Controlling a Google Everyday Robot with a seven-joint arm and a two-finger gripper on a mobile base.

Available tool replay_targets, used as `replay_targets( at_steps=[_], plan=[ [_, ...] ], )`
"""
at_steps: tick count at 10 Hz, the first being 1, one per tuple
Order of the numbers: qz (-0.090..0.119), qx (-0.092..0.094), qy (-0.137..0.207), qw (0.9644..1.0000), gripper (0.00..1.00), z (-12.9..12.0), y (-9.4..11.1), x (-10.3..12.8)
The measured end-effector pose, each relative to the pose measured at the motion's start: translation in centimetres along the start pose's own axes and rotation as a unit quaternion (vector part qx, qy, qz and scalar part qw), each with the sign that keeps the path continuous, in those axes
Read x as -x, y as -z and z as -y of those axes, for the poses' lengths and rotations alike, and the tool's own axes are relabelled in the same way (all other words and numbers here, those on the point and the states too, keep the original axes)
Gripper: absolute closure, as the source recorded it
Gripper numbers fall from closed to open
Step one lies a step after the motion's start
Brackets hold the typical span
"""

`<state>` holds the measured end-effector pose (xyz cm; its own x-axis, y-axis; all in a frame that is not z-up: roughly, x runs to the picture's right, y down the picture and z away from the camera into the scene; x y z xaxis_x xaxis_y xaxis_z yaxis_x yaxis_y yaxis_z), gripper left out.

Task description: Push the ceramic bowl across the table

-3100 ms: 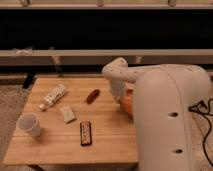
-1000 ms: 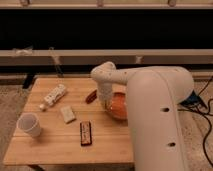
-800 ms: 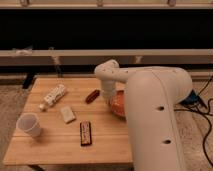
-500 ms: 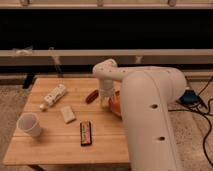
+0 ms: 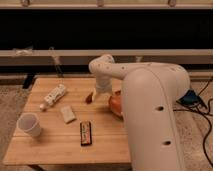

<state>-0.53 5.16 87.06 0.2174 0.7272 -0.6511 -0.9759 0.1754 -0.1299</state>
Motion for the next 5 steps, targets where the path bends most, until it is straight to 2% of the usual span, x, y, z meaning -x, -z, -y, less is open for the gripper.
replay_targets(
  at_steps=[1, 5],
  plan=[
    [0.003, 0.001, 0.000, 1.0000, 0.20, 0.11, 0.81, 0.18],
    [0.001, 0.001, 0.000, 1.0000, 0.20, 0.01, 0.67, 0.06]
  ],
)
